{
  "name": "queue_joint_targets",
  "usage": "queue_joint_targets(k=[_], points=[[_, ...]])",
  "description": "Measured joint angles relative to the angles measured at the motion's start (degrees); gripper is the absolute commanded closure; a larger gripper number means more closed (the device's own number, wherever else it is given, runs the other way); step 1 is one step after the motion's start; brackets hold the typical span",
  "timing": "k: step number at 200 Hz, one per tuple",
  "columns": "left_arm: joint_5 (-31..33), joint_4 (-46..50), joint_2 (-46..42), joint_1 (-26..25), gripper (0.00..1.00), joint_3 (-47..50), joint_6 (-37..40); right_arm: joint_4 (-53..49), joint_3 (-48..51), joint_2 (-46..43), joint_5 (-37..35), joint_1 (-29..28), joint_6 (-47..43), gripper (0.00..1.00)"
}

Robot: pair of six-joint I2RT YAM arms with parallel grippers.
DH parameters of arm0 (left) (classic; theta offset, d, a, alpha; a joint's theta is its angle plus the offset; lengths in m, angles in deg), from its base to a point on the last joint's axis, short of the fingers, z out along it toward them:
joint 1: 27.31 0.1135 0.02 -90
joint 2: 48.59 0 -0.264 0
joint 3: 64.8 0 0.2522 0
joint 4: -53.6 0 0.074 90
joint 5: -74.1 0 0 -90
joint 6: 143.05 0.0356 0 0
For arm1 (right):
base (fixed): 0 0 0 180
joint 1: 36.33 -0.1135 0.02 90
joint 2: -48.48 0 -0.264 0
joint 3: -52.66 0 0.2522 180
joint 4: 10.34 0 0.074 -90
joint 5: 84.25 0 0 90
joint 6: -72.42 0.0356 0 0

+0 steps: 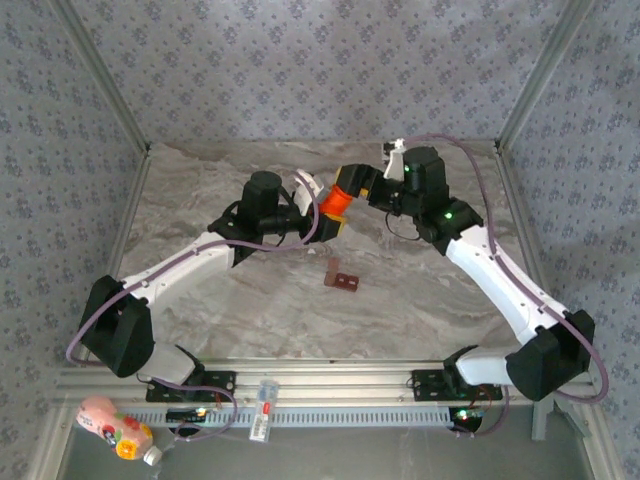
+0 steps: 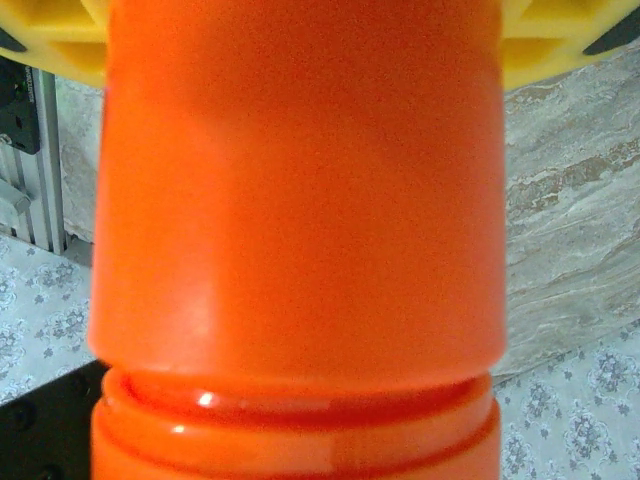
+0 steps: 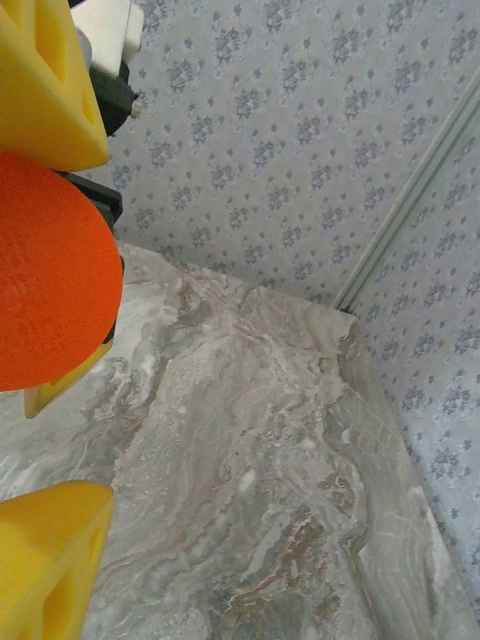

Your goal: Sort the pills into containers

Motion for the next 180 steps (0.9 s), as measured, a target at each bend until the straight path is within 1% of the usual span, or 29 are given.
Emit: queue_joint_targets(k=[14, 27, 59, 70, 96, 122, 151, 180], points=[[0.0, 0.0, 0.0, 0.0, 1.00, 0.0, 0.0, -0.2, -0.3, 0.4, 0.0, -0.5, 0.0, 0.23], [0.0, 0.0, 0.0, 0.0, 1.00, 0.0, 0.0, -0.2, -0.3, 0.5, 0.0, -0.8, -0.2, 0.28], [0.0, 0.0, 0.0, 0.0, 1.00, 0.0, 0.0, -0.1, -0.4, 0.5, 0.0, -1.3, -1.0, 0.46], [0.0, 0.3, 0.0, 0.0, 1.00, 0.0, 0.0, -0.1, -0.5, 0.5, 0.0, -1.4, -1.1, 0.55], [0.0, 0.3, 0.0, 0.0, 1.00, 0.0, 0.0, -0.1, -0.7, 0.5, 0.5, -1.2, -2.5, 0.66], [0.1, -0.3, 0.0, -0.1, 1.00, 0.0, 0.0, 1.2, -0.5, 0.5, 4.2, 0.4, -4.4, 0.67], [0.1, -0.8, 0.1, -0.1, 1.00, 0.0, 0.0, 9.6, 3.8, 0.4, 15.1, 4.2, -11.8, 0.66], [0.1, -0.7, 0.1, -0.8, 1.00, 0.0, 0.0, 17.4, 7.5, 0.9, 25.5, 7.8, -14.1, 0.68]])
